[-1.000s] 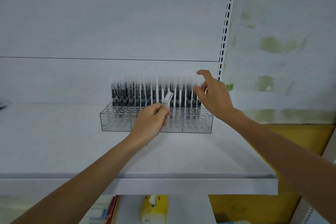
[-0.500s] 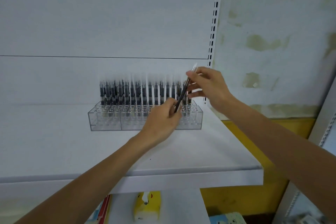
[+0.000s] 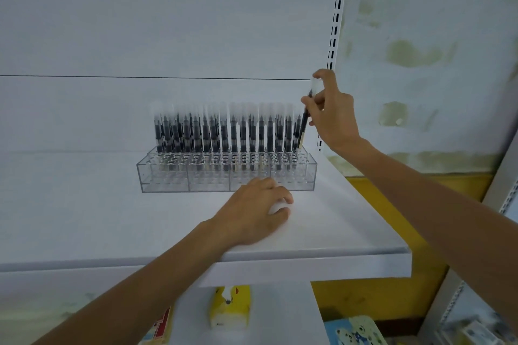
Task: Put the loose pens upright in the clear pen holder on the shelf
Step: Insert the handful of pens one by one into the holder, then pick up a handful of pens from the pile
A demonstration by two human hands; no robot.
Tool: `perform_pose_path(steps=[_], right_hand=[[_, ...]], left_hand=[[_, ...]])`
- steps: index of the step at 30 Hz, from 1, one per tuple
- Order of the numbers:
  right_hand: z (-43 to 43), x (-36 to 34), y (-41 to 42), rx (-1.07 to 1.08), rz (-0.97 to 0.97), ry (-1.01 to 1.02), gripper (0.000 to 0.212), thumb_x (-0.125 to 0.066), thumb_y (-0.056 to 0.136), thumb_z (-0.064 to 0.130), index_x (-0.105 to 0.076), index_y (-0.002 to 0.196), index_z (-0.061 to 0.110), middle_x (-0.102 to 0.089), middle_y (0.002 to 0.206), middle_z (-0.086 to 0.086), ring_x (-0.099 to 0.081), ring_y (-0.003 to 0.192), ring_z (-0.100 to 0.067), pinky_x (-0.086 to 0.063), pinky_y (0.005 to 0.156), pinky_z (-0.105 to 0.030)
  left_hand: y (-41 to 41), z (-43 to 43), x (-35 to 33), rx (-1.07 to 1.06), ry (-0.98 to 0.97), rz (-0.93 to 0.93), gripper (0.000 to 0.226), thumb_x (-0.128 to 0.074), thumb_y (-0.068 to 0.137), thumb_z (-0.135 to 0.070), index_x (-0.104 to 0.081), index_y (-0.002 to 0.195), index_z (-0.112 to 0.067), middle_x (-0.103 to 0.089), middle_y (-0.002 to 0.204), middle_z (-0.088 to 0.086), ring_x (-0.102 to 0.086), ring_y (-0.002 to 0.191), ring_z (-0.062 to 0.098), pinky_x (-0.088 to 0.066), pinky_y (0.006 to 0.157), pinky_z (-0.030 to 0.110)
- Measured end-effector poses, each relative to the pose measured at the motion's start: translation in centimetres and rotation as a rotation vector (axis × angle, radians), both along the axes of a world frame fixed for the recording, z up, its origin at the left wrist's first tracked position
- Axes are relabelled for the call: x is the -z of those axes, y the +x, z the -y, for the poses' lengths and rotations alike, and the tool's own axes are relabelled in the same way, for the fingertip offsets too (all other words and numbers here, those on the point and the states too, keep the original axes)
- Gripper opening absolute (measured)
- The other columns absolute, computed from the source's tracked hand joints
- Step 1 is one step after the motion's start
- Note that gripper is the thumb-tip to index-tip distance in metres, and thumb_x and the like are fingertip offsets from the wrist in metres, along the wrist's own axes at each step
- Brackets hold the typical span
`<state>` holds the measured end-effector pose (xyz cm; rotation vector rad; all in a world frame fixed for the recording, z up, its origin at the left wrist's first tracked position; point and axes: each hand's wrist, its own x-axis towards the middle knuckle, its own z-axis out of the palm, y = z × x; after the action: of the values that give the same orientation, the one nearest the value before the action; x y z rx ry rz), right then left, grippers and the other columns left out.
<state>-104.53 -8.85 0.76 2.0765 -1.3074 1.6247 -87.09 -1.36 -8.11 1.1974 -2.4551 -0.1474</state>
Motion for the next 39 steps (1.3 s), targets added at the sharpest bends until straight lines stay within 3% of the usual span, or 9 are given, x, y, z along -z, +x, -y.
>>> perform_pose_path(steps=[4, 7, 12, 16, 20, 24, 28, 34, 39], right_hand=[[0.7, 2.0, 0.2, 0.040, -0.191, 0.096, 0.032, -0.055, 0.093, 0.010, -0.043, 0.122, 0.005, -0.060, 0.059, -0.019, -0.056, 0.051, -0.033, -0.049, 0.054, -0.039], [1.0, 3.5, 0.4, 0.076, -0.219, 0.154, 0.032, -0.053, 0.095, 0.018, -0.041, 0.124, 0.009, -0.059, 0.059, -0.014, -0.053, 0.051, -0.029, -0.044, 0.050, -0.035], [-0.1, 3.1, 0.6, 0.237, -0.175, 0.002, 0.036, -0.053, 0.093, 0.020, -0.049, 0.127, 0.012, -0.055, 0.105, -0.013, -0.056, 0.091, -0.025, -0.038, 0.065, -0.028], [-1.9, 1.2, 4.3, 0.034, 0.015, -0.023, 0.038, -0.055, 0.091, 0.016, -0.045, 0.127, 0.011, -0.053, 0.093, -0.003, -0.048, 0.064, -0.010, -0.035, 0.065, -0.027], [-3.2, 0.3, 13.0, -0.232, 0.005, 0.088, 0.029, -0.054, 0.092, 0.018, -0.048, 0.119, 0.012, -0.051, 0.078, 0.010, -0.047, 0.059, -0.008, -0.044, 0.066, -0.034], [-5.5, 0.2, 25.4, -0.464, -0.106, 0.160, 0.022, -0.055, 0.091, 0.020, -0.053, 0.111, 0.011, -0.051, 0.076, 0.015, -0.055, 0.070, -0.017, -0.046, 0.071, -0.033], [-8.3, 0.8, 37.6, -0.641, -0.150, 0.177, 0.021, -0.055, 0.090, 0.021, -0.053, 0.109, 0.012, -0.056, 0.085, 0.007, -0.057, 0.077, -0.016, -0.049, 0.075, -0.036], [-11.3, 2.8, 51.5, -0.677, -0.333, 0.276, 0.023, -0.053, 0.091, 0.022, -0.055, 0.112, 0.013, -0.061, 0.100, 0.000, -0.057, 0.090, -0.017, -0.048, 0.078, -0.033], [-12.4, 5.7, 59.0, -0.657, -0.345, 0.345, 0.017, -0.053, 0.090, 0.022, -0.057, 0.104, 0.013, -0.057, 0.094, 0.004, -0.056, 0.088, -0.017, -0.045, 0.076, -0.030]], left_hand=[[-0.1, 0.1, 0.0, -0.002, 0.000, -0.012, 0.029, -0.044, 0.095, -0.032, -0.054, 0.122, -0.027, -0.049, 0.121, -0.006, -0.038, 0.115, 0.013, -0.031, 0.100, 0.029], [-0.2, 0.2, 0.0, -0.008, 0.007, -0.013, 0.028, -0.045, 0.095, -0.032, -0.054, 0.121, -0.027, -0.048, 0.122, -0.005, -0.038, 0.117, 0.013, -0.031, 0.101, 0.030], [0.9, -0.2, -1.0, -0.061, -0.153, -0.183, 0.023, -0.050, 0.092, -0.024, -0.059, 0.113, -0.019, -0.044, 0.116, -0.007, -0.036, 0.112, 0.007, -0.031, 0.098, 0.023], [6.9, -0.4, -3.8, -0.189, -0.225, -0.275, 0.019, -0.054, 0.091, -0.018, -0.061, 0.108, -0.015, -0.050, 0.101, -0.004, -0.049, 0.091, 0.011, -0.036, 0.074, 0.018], [16.1, -2.2, -4.3, -0.385, -0.270, -0.273, 0.014, -0.058, 0.087, -0.015, -0.064, 0.099, -0.016, -0.056, 0.097, -0.002, -0.052, 0.082, 0.011, -0.034, 0.065, 0.012], [25.5, -7.0, -4.0, -0.584, -0.257, -0.253, 0.012, -0.058, 0.087, -0.017, -0.063, 0.098, -0.020, -0.055, 0.100, -0.002, -0.052, 0.090, 0.010, -0.039, 0.078, 0.022], [35.0, -13.1, -4.5, -0.759, -0.246, -0.258, 0.012, -0.058, 0.087, -0.015, -0.062, 0.093, -0.024, -0.055, 0.099, -0.006, -0.053, 0.092, 0.008, -0.041, 0.080, 0.024], [47.7, -19.4, -5.5, -0.922, -0.246, -0.272, 0.011, -0.057, 0.087, -0.012, -0.062, 0.092, -0.022, -0.056, 0.099, -0.003, -0.054, 0.093, 0.010, -0.042, 0.081, 0.025], [54.4, -22.3, -4.3, -0.953, -0.220, -0.287, 0.011, -0.057, 0.088, -0.012, -0.060, 0.092, -0.022, -0.056, 0.098, -0.002, -0.053, 0.092, 0.009, -0.040, 0.075, 0.020]])
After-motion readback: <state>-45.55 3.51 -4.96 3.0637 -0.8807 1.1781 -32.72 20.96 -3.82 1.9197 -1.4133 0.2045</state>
